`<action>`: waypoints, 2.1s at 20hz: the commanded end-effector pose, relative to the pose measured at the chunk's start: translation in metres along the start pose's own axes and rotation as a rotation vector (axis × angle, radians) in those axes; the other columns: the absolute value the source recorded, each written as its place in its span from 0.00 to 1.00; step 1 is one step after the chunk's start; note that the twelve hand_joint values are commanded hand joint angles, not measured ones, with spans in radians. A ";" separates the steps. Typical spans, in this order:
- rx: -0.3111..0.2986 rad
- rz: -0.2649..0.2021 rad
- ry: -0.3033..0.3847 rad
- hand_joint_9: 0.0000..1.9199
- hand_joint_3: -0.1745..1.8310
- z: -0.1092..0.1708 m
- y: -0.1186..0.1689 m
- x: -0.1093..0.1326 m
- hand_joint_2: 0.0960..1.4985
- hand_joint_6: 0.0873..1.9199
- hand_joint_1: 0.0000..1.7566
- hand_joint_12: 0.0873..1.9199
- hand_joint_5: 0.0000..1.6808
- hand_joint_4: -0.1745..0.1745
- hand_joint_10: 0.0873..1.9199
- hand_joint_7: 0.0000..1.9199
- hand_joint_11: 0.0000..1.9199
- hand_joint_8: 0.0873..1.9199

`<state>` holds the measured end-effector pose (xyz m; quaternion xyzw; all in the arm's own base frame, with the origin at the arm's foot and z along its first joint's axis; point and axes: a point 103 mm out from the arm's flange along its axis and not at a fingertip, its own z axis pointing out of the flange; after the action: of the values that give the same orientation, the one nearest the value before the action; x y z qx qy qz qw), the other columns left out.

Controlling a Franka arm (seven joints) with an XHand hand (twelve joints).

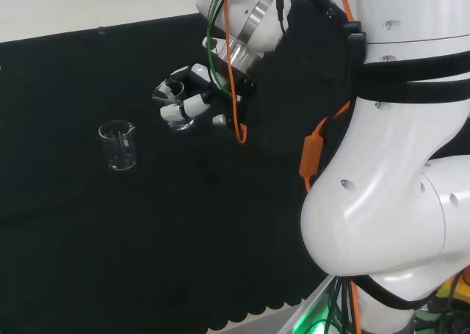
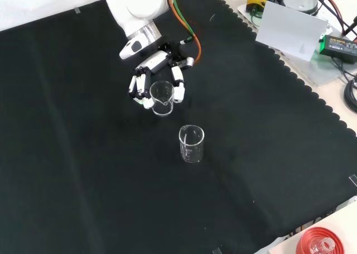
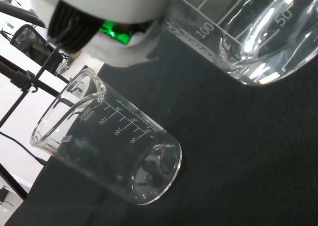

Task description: Pour the water from the handheld beaker into the one on the table.

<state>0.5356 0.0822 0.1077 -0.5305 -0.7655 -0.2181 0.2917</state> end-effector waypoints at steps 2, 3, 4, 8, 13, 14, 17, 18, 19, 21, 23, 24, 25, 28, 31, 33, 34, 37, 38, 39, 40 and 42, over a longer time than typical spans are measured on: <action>0.043 0.003 -0.078 0.57 0.37 -0.009 -0.009 0.018 0.41 0.20 0.66 0.63 0.81 0.72 0.16 0.69 0.28 0.10; 0.046 0.002 -0.087 0.57 0.37 -0.010 -0.010 0.019 0.41 0.20 0.66 0.63 0.82 0.72 0.16 0.69 0.28 0.10; 0.049 0.002 -0.104 0.57 0.37 -0.011 -0.010 0.021 0.41 0.20 0.66 0.63 0.82 0.72 0.16 0.69 0.29 0.10; 0.065 0.004 -0.114 0.58 0.37 -0.006 -0.012 0.033 0.41 0.20 0.66 0.63 0.82 0.73 0.16 0.70 0.29 0.10; 0.077 0.000 -0.123 0.59 0.38 -0.006 -0.014 0.040 0.40 0.19 0.66 0.63 0.82 0.75 0.15 0.71 0.29 0.08; 0.079 0.000 -0.128 0.59 0.38 -0.007 -0.014 0.041 0.40 0.19 0.66 0.63 0.82 0.75 0.15 0.71 0.29 0.08; 0.086 -0.002 -0.149 0.59 0.38 -0.009 -0.015 0.046 0.40 0.19 0.66 0.63 0.82 0.75 0.15 0.71 0.29 0.08; 0.089 -0.004 -0.156 0.59 0.38 -0.009 -0.015 0.048 0.40 0.19 0.66 0.63 0.82 0.75 0.15 0.71 0.29 0.08; 0.091 -0.007 -0.166 0.59 0.38 -0.009 -0.015 0.050 0.40 0.19 0.66 0.63 0.82 0.75 0.15 0.71 0.29 0.08; 0.099 -0.009 -0.186 0.59 0.38 -0.009 -0.015 0.053 0.40 0.19 0.66 0.63 0.82 0.75 0.15 0.71 0.30 0.08; 0.109 -0.009 -0.202 0.59 0.38 -0.009 -0.015 0.056 0.40 0.19 0.66 0.63 0.82 0.75 0.15 0.71 0.30 0.08; 0.112 -0.008 -0.216 0.59 0.38 -0.009 -0.015 0.057 0.40 0.19 0.66 0.63 0.82 0.75 0.15 0.71 0.30 0.08; 0.116 -0.005 -0.231 0.59 0.38 -0.009 -0.015 0.059 0.40 0.19 0.66 0.63 0.82 0.75 0.15 0.71 0.30 0.08; 0.117 0.005 -0.289 0.59 0.39 -0.007 -0.014 0.064 0.40 0.19 0.66 0.63 0.83 0.75 0.15 0.72 0.30 0.08; 0.117 0.022 -0.336 0.60 0.39 -0.005 -0.012 0.069 0.39 0.18 0.67 0.62 0.83 0.73 0.15 0.72 0.31 0.07; 0.106 0.038 -0.358 0.60 0.39 -0.004 -0.009 0.071 0.39 0.18 0.67 0.62 0.83 0.71 0.14 0.72 0.32 0.07; 0.101 0.045 -0.369 0.60 0.39 -0.004 -0.008 0.071 0.39 0.18 0.67 0.61 0.83 0.71 0.14 0.73 0.33 0.06; 0.100 0.058 -0.404 0.61 0.39 -0.002 -0.004 0.073 0.39 0.18 0.67 0.61 0.83 0.70 0.14 0.73 0.34 0.06; 0.102 0.059 -0.411 0.61 0.39 -0.001 -0.002 0.074 0.39 0.18 0.67 0.61 0.83 0.70 0.14 0.73 0.34 0.06; 0.104 0.062 -0.417 0.61 0.39 0.000 -0.001 0.075 0.39 0.18 0.67 0.61 0.83 0.69 0.14 0.73 0.34 0.06; 0.105 0.063 -0.424 0.61 0.39 0.001 0.001 0.076 0.39 0.18 0.67 0.61 0.83 0.68 0.14 0.74 0.34 0.06; 0.110 0.065 -0.439 0.61 0.39 0.002 0.003 0.078 0.39 0.18 0.67 0.60 0.83 0.67 0.14 0.74 0.35 0.05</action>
<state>0.5121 0.1301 0.1575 -0.5724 -0.8000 -0.0569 0.1703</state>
